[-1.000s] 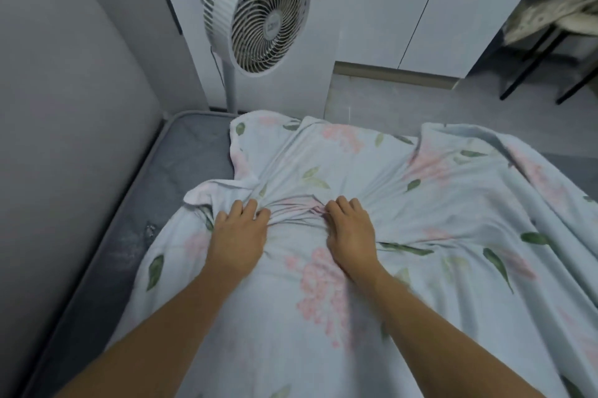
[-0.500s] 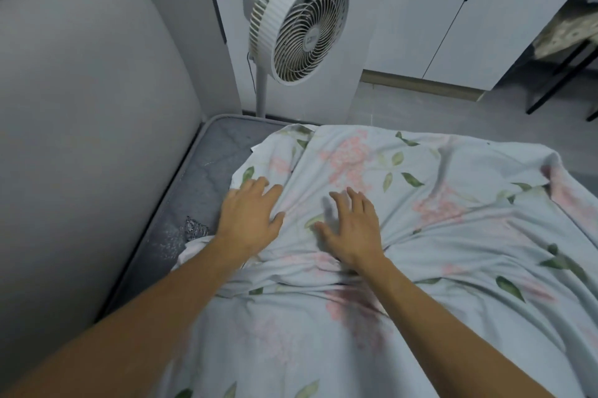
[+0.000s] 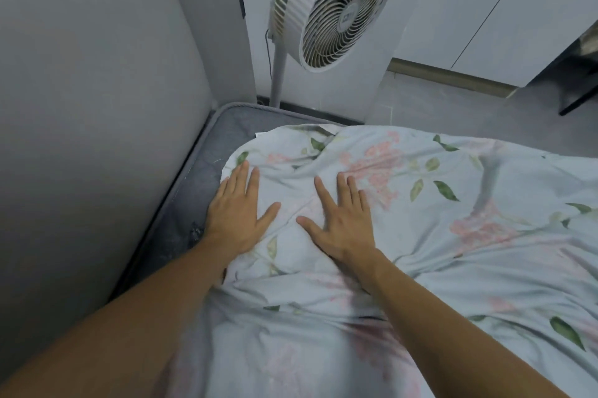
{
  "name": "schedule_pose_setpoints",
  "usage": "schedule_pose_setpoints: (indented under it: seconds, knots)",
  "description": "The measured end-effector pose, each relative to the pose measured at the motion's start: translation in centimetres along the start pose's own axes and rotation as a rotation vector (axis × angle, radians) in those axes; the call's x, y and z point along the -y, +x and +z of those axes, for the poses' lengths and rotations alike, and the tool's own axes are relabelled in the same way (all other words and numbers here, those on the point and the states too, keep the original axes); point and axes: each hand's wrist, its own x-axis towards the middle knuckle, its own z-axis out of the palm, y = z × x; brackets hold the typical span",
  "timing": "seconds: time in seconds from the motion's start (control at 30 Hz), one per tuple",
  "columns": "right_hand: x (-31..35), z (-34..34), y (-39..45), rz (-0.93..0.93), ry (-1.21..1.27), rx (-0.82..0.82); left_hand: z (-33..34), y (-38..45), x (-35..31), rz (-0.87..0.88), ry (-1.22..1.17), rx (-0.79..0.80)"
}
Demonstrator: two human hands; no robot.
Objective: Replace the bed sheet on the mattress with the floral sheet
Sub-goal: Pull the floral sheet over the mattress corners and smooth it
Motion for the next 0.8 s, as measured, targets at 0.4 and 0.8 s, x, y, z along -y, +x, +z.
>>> schedule_pose_setpoints:
  seconds: [0.4, 0.8]
  knots:
    - [3.5, -3.5, 10.7, -0.015, 0.064, -0.188, -0.1, 3.8, 3.8, 0.032, -0.118, -0.173]
    - [6.8, -8.2, 24.4, -0.006, -0.183, -0.099, -0.4, 4.1, 3.7, 0.014, -0.106, -0.096]
